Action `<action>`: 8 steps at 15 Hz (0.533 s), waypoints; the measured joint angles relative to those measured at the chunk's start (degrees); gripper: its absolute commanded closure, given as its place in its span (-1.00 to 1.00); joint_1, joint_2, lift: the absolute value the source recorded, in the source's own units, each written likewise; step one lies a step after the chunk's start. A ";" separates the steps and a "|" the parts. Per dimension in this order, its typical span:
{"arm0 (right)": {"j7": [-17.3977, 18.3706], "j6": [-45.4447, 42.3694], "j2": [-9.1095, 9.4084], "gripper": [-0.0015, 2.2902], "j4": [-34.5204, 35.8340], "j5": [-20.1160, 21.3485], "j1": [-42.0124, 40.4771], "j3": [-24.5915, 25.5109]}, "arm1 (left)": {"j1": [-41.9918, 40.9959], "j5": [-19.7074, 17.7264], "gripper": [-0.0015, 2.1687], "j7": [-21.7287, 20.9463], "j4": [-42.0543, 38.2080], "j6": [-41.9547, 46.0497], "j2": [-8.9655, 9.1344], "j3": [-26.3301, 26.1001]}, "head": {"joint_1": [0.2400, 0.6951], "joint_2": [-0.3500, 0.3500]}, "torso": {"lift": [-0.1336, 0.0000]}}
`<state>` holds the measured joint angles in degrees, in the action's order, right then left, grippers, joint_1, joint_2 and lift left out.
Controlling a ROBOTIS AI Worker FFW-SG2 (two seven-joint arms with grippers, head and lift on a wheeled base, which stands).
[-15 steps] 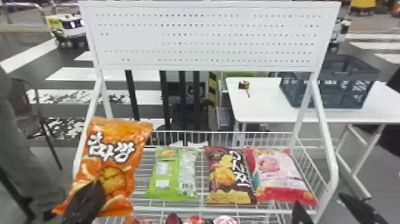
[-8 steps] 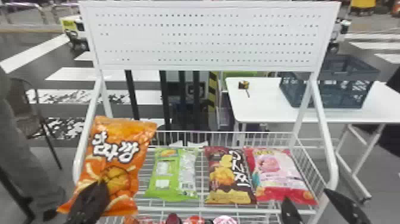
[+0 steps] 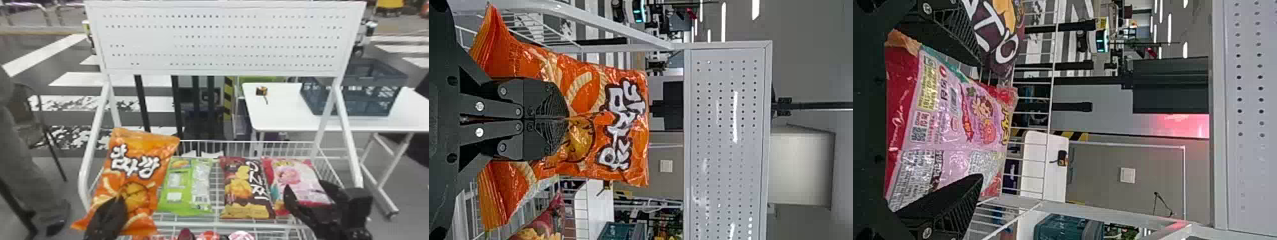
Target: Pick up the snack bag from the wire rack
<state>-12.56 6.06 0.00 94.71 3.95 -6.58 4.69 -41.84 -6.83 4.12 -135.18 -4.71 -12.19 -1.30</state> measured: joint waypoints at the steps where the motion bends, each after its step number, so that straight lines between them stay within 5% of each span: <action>1: 0.05 0.29 0.00 -0.92 -2.29 0.69 1.96 0.40 | 0.00 0.30 0.92 0.01 0.01 -0.11 0.04 -0.17 | 0.14 0.00 | 1.00; 3: -0.74 2.18 0.00 -0.91 -6.92 1.56 6.07 2.07 | 0.09 0.64 0.92 0.01 0.17 -0.21 0.14 -0.46 | 0.14 0.00 | 1.00; 5: -0.96 4.81 0.00 -0.64 -9.29 2.08 8.34 2.91 | 0.28 0.88 0.92 0.03 0.26 -0.95 0.19 -0.77 | 0.14 0.00 | 1.00; 6: -1.14 6.86 0.00 -0.27 -9.65 2.29 8.80 3.07 | 0.38 1.08 0.92 0.05 0.26 -1.34 0.19 -1.00 | 0.14 0.00 | 1.00; 8: -2.64 11.42 0.00 0.82 -9.58 2.80 9.18 3.08 | 0.45 1.27 0.92 0.06 0.26 -1.57 0.16 -1.22 | 0.14 0.00 | 1.00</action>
<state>-15.20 17.48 0.00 85.13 6.74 2.60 7.77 -41.39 -5.56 4.18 -134.91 -6.27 -12.03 -2.52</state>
